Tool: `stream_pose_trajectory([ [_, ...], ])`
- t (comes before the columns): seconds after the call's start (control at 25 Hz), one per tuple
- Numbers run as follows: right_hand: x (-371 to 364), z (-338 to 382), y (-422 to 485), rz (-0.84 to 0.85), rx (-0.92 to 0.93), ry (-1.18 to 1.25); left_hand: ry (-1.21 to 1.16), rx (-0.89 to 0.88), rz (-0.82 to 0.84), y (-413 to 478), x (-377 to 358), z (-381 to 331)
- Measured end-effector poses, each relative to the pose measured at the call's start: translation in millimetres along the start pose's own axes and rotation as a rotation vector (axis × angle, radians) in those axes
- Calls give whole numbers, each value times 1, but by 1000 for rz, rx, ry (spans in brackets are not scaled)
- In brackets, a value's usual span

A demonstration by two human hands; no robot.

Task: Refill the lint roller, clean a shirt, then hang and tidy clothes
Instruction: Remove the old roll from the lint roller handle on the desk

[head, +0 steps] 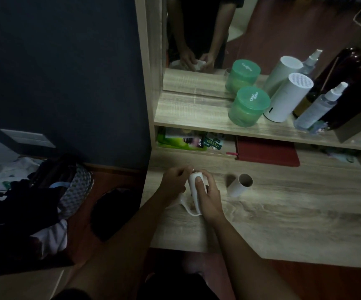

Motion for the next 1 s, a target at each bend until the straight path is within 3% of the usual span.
stream_pose_trajectory([
  [0.24, -2, 0, 0, -29, 2, 2, -43, 64, -64, 5, 1, 12],
  [0.56, 8, -6, 5, -33, -119, 111, 106, 88, -122, 15, 24, 25],
  [0.8, 20, -8, 4, -57, -169, 165, -70, 179, -245, 27, 22, 46],
  [1.0, 29, -16, 2, -6, -205, 144, -75, 93, -228, 25, 3, 50],
])
Point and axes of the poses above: each hand's wrist, its own y-axis towards the middle knuckle, its own x-axis out of the back of the hand, z = x × y, the point moved 1 cm from there along y, towards the middle knuckle
